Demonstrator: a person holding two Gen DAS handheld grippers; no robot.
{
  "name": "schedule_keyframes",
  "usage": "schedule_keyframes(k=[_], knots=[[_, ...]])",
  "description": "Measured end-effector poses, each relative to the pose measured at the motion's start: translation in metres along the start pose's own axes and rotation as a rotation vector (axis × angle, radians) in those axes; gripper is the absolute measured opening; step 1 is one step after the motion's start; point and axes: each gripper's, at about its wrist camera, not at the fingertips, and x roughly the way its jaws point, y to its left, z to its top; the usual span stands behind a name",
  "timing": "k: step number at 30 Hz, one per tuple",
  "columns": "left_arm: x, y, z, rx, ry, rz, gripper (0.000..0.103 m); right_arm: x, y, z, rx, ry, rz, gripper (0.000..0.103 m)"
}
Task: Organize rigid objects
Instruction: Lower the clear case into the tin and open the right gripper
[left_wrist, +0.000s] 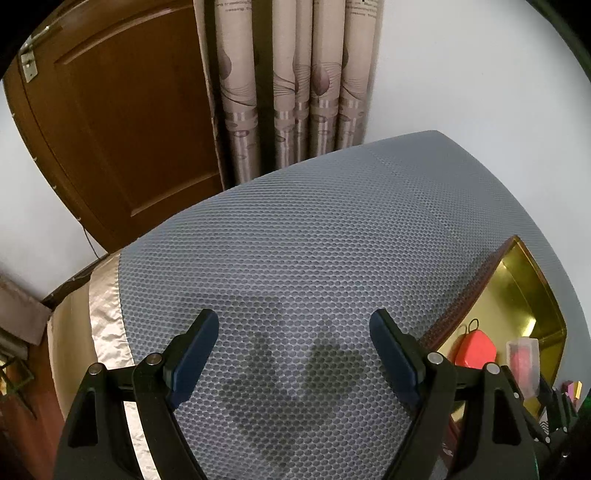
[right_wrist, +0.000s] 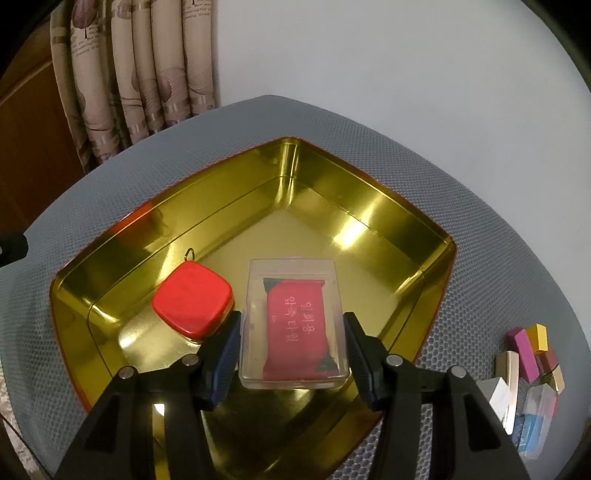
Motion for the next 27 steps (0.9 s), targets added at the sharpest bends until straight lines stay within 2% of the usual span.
schedule_keyframes(k=[12,19,27], knots=[[-0.003,-0.002,0.0,0.022,-0.021,-0.008,0.081,-0.005,-0.007,-0.004,0.034,-0.007,0.021,0.055],[-0.004,-0.004,-0.001,0.044,-0.022,-0.008,0.081,-0.039,-0.022,-0.013,0.088,-0.072,0.046,0.055],[-0.008,-0.006,-0.002,0.069,-0.033,-0.012,0.081,-0.077,-0.066,-0.047,0.151,-0.11,-0.001,0.055]])
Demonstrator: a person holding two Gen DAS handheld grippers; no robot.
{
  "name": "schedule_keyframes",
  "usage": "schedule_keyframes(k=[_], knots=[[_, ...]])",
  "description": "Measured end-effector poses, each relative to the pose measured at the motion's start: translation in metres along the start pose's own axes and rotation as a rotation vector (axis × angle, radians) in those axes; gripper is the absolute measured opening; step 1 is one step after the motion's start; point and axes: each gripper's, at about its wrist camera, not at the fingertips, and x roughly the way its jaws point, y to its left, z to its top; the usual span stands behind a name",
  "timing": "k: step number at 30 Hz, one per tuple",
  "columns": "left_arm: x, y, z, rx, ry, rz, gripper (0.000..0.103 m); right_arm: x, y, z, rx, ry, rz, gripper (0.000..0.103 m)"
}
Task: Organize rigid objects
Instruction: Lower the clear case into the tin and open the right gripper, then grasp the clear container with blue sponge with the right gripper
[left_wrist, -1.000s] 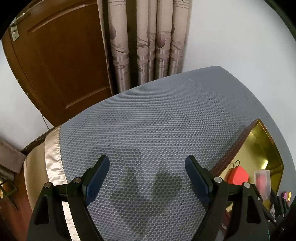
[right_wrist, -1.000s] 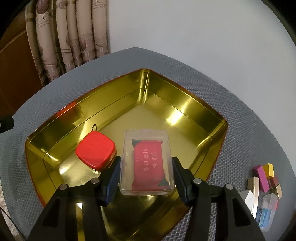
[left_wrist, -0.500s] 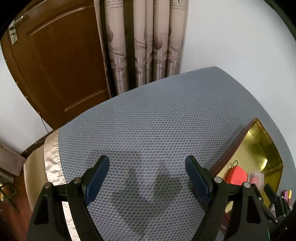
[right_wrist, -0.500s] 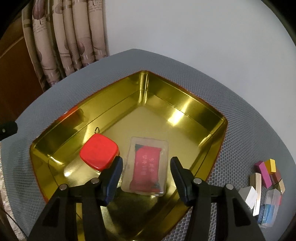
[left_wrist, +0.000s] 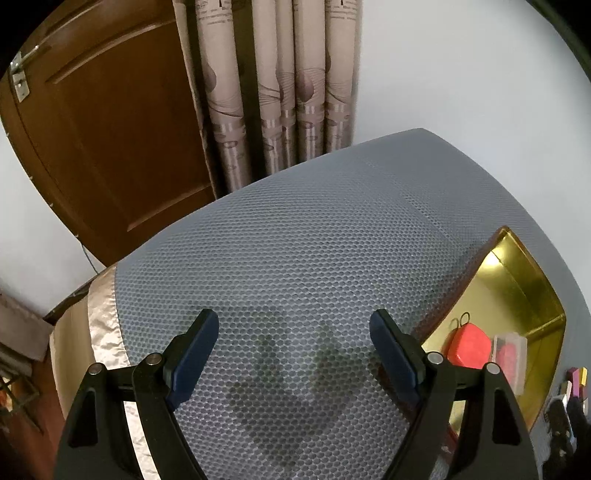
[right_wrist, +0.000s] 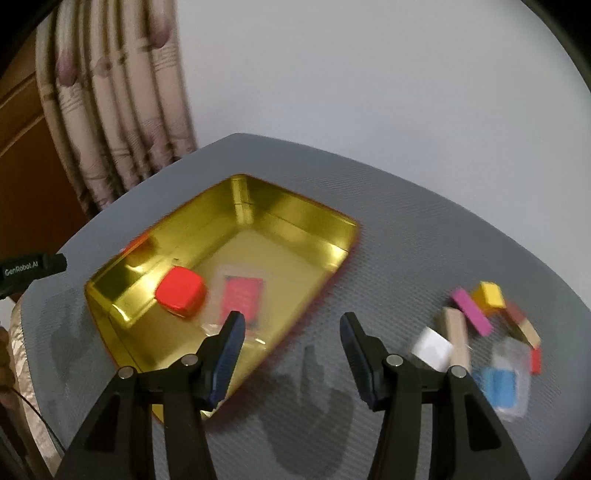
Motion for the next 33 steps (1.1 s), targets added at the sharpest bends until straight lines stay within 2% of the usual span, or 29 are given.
schedule_keyframes(k=[4,7,12,17,24,30,33], knots=[[-0.002,-0.001,-0.001,0.004,-0.009,0.001,0.081,-0.013,-0.04,-0.014,0.064,-0.01,-0.062,0.057],[-0.002,-0.003,-0.002,0.011,-0.014,0.0,0.081,-0.023,-0.076,-0.023,0.122,-0.021,-0.133,0.074],[-0.004,-0.007,-0.003,0.031,-0.023,0.001,0.081,-0.032,-0.137,-0.037,0.228,-0.013,-0.234,0.076],[-0.007,-0.012,-0.005,0.054,-0.03,-0.015,0.081,-0.026,-0.181,-0.048,0.323,0.036,-0.259,0.077],[-0.009,-0.017,-0.006,0.077,-0.042,-0.015,0.081,-0.006,-0.209,-0.056,0.399,0.092,-0.262,0.077],[-0.01,-0.019,-0.007,0.083,-0.04,-0.015,0.081,0.013,-0.211,-0.062,0.393,0.134,-0.287,0.077],[-0.011,-0.02,-0.007,0.086,-0.041,-0.014,0.081,0.024,-0.21,-0.068,0.369,0.155,-0.33,0.077]])
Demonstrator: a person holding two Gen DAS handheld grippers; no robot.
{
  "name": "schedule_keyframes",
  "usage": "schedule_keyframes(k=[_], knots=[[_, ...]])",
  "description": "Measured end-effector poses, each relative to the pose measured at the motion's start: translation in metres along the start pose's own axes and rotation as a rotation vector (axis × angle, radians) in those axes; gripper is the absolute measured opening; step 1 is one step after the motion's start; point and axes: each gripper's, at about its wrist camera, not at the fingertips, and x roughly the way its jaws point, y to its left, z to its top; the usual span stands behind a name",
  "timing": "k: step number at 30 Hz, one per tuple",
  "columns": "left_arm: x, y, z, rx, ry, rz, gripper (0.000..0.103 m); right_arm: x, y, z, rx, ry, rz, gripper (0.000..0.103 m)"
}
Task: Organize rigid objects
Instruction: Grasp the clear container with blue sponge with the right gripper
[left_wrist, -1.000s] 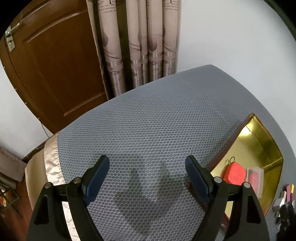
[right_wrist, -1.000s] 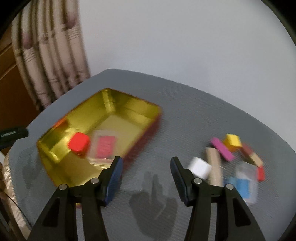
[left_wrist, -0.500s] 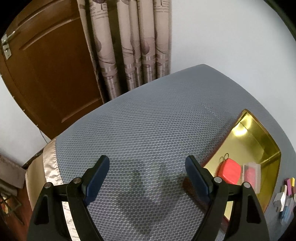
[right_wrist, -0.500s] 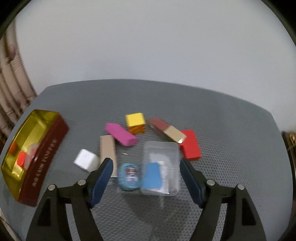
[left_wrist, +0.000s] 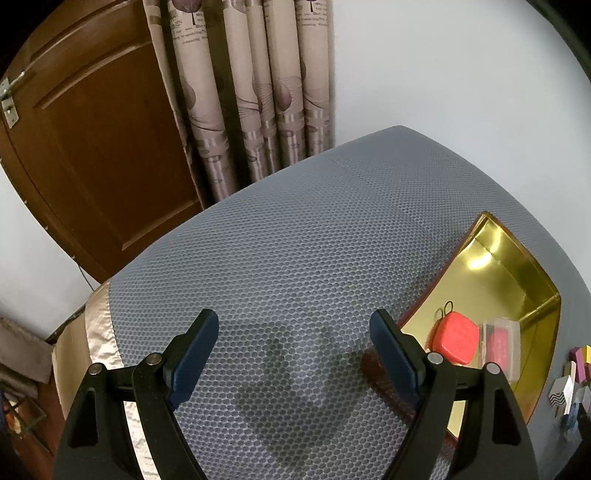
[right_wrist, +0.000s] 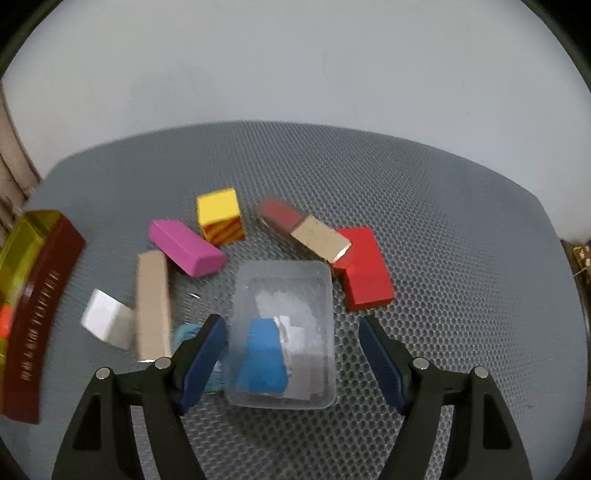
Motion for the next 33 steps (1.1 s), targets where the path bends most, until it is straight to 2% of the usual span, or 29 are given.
schedule_keyframes(k=[2,8,16,21,23,30,33], knots=[[0.0,0.0,0.0,0.0,0.0,0.0,0.081,0.006,0.0,-0.004,-0.012,-0.007,-0.028,0.077],[-0.003,-0.006,0.0,0.024,-0.007,-0.009,0.081,0.01,-0.004,-0.017,-0.01,-0.07,-0.001,0.077],[-0.013,-0.018,-0.003,0.067,-0.048,-0.033,0.082,0.015,-0.006,-0.028,-0.006,-0.091,0.023,0.078],[-0.022,-0.034,-0.006,0.116,-0.073,-0.109,0.082,0.016,-0.005,-0.03,-0.027,-0.108,0.034,0.075],[-0.026,-0.047,-0.011,0.164,-0.081,-0.146,0.083,0.014,-0.002,-0.031,-0.046,-0.114,0.051,0.059],[-0.047,-0.081,-0.031,0.264,-0.122,-0.264,0.084,0.005,0.0,-0.047,-0.077,-0.124,0.05,0.059],[-0.058,-0.1,-0.047,0.34,-0.136,-0.293,0.084,-0.001,-0.007,-0.06,-0.08,-0.126,0.044,0.059]])
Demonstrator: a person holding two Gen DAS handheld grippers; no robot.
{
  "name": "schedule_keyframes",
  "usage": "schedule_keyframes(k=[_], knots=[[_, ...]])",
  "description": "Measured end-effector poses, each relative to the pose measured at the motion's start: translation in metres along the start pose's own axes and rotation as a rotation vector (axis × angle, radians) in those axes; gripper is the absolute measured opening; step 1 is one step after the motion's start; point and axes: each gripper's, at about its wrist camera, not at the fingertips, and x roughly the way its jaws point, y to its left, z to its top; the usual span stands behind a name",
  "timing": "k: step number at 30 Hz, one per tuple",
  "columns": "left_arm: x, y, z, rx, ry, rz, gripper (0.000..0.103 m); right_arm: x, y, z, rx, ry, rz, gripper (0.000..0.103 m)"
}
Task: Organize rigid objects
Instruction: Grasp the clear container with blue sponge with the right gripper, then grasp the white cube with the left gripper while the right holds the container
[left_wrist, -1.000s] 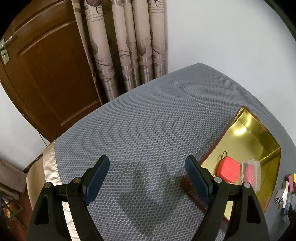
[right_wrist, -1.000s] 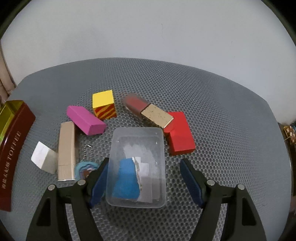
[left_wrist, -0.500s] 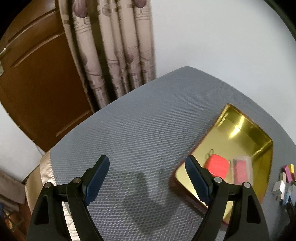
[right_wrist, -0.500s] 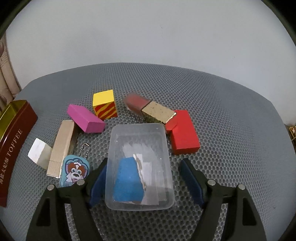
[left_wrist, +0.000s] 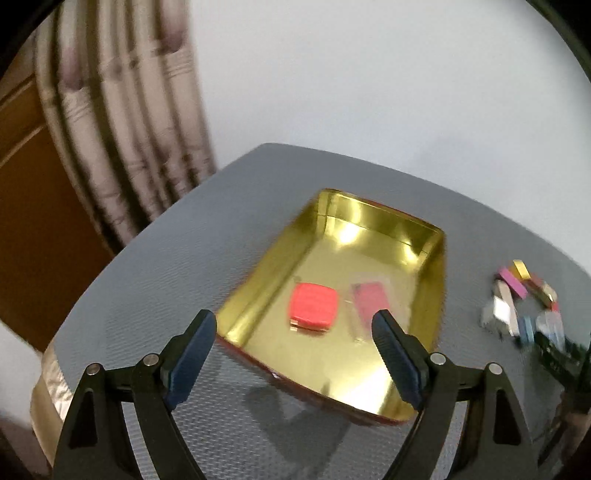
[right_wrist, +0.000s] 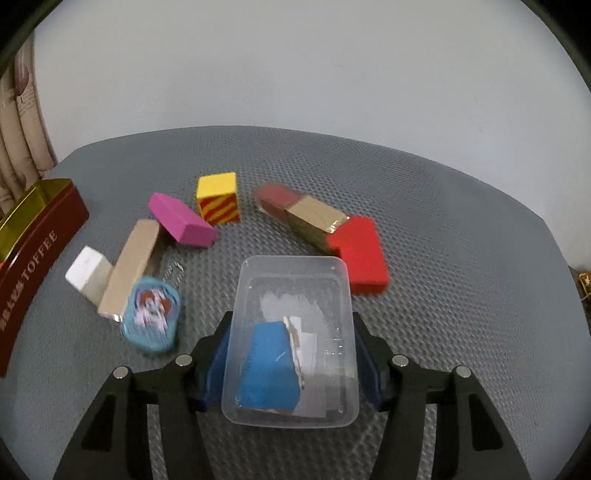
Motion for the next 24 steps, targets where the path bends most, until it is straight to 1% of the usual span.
schedule_keyframes(k=[2,4,11,14,16,20,22,24], knots=[[-0.002,-0.019,-0.005,0.064,-0.001,-0.017,0.084,-0.005,-0.006,-0.009,0.012,0.0,-0.001,0.059],[-0.003,-0.036,-0.01,0.104,0.004,-0.044,0.084,-0.011,-0.011,-0.017,0.021,0.0,-0.008,0.059],[-0.015,-0.108,-0.029,0.244,0.033,-0.197,0.085,-0.024,-0.025,-0.039,0.04,0.003,-0.02,0.059],[-0.013,-0.131,-0.029,0.268,0.057,-0.243,0.085,-0.03,-0.03,-0.048,0.026,0.001,-0.039,0.059],[-0.009,-0.145,-0.028,0.275,0.076,-0.258,0.085,-0.034,-0.033,-0.055,0.013,-0.004,-0.052,0.059],[0.008,-0.168,-0.023,0.274,0.133,-0.29,0.085,-0.035,-0.04,-0.062,0.065,0.004,-0.007,0.06],[0.018,-0.18,-0.021,0.278,0.165,-0.305,0.085,-0.036,-0.034,-0.065,0.055,0.004,-0.018,0.06],[0.027,-0.188,-0.016,0.277,0.185,-0.297,0.085,-0.037,-0.029,-0.067,0.048,0.003,-0.024,0.06]])
